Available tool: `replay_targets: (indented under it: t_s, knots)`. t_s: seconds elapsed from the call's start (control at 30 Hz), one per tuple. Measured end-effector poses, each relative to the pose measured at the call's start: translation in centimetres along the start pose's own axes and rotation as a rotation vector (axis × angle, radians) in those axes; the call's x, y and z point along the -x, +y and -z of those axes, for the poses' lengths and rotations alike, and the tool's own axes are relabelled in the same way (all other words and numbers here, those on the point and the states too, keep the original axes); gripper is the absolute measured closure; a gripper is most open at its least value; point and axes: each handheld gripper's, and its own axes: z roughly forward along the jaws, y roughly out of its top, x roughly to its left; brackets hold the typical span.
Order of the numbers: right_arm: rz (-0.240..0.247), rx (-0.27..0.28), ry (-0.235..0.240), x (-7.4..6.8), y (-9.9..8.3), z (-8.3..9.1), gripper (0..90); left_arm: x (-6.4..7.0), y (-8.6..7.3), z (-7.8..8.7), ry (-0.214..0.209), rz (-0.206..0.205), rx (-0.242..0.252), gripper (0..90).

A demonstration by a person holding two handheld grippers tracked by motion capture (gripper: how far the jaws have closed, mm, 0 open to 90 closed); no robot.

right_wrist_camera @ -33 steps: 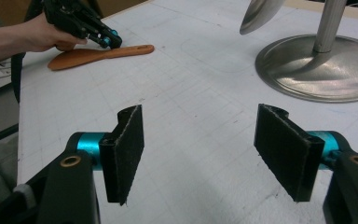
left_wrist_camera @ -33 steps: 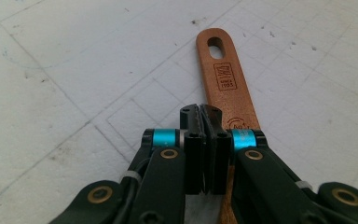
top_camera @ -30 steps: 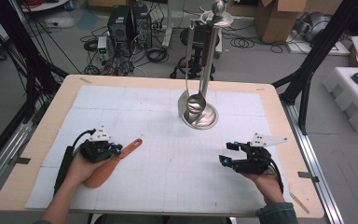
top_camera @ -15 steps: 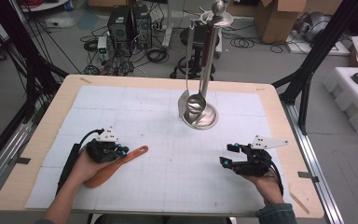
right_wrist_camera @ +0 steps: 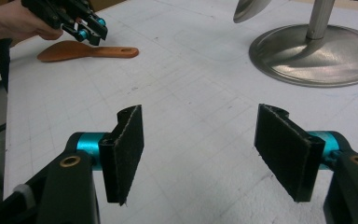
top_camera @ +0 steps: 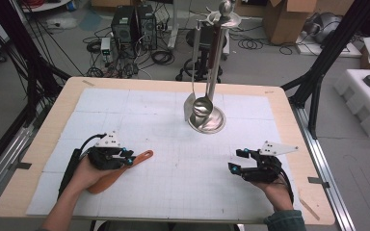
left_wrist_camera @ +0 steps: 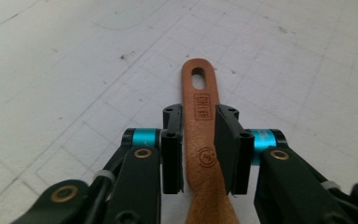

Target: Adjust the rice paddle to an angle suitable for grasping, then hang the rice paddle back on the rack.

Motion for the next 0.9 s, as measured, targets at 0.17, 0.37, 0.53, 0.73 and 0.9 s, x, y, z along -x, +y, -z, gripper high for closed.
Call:
replay_targets:
  t_s: [0.17, 0.37, 0.53, 0.73, 0.9]
  knots:
    - [0.005, 0.002, -0.008, 0.16, -0.15, 0.11, 32.7, 0.23, 0.03, -0.17, -0.015, -0.003, -0.004, 61.9]
    - [0.008, -0.006, -0.010, 0.09, -0.19, -0.02, 32.6, 0.43, 0.07, -0.42, -0.025, -0.003, -0.010, 55.6]
    - [0.005, -0.009, -0.009, 0.01, -0.14, -0.08, 32.5, 0.55, 0.10, -0.50, -0.027, -0.007, -0.025, 51.7]
    - [0.011, -0.007, -0.010, -0.19, -0.12, -0.10, 32.5, 0.95, 0.20, -0.66, -0.033, -0.018, -0.033, 48.9]
    - [0.018, -0.013, -0.013, -0.23, -0.13, -0.17, 32.4, 1.05, 0.19, -0.89, -0.021, -0.020, -0.048, 47.4]
